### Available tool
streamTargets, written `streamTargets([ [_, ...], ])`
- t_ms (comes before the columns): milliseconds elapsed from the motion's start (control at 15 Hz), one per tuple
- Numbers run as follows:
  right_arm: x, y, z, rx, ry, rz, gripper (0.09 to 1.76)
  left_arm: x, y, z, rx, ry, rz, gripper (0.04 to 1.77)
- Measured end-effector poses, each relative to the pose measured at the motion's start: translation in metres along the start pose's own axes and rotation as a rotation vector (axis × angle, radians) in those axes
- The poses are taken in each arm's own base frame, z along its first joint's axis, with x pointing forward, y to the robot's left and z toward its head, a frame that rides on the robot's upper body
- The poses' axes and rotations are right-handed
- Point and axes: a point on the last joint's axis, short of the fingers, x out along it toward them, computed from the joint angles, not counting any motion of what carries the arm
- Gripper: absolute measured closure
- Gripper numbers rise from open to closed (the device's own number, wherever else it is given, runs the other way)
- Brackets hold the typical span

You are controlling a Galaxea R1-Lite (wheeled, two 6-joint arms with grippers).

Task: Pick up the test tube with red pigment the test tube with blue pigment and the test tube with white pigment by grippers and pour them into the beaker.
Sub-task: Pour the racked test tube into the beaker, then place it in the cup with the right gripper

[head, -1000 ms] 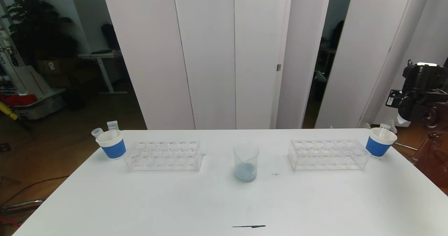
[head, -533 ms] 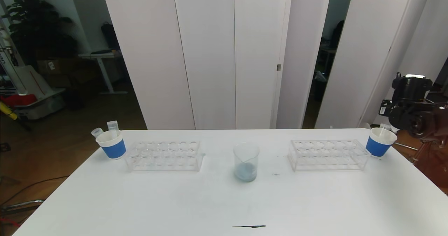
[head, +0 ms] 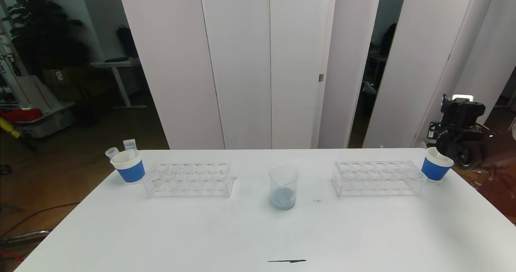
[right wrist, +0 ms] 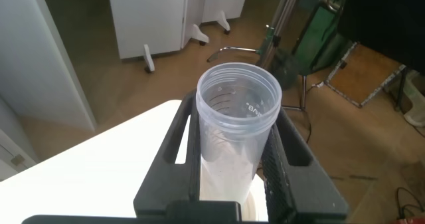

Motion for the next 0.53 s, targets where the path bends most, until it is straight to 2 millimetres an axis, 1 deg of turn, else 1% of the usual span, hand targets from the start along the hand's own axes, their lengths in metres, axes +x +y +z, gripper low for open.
streamTargets([
  [267,0.000,0.007,-0.015,-0.023,0.030,0.010,1.26,0.000,0.000,0.000,0.000,0.000,0.000,0.07],
  [533,-0.002,0.007,-0.027,-0.024,0.021,0.011,1.26,0.000,0.000,0.000,0.000,0.000,0.000,0.07],
])
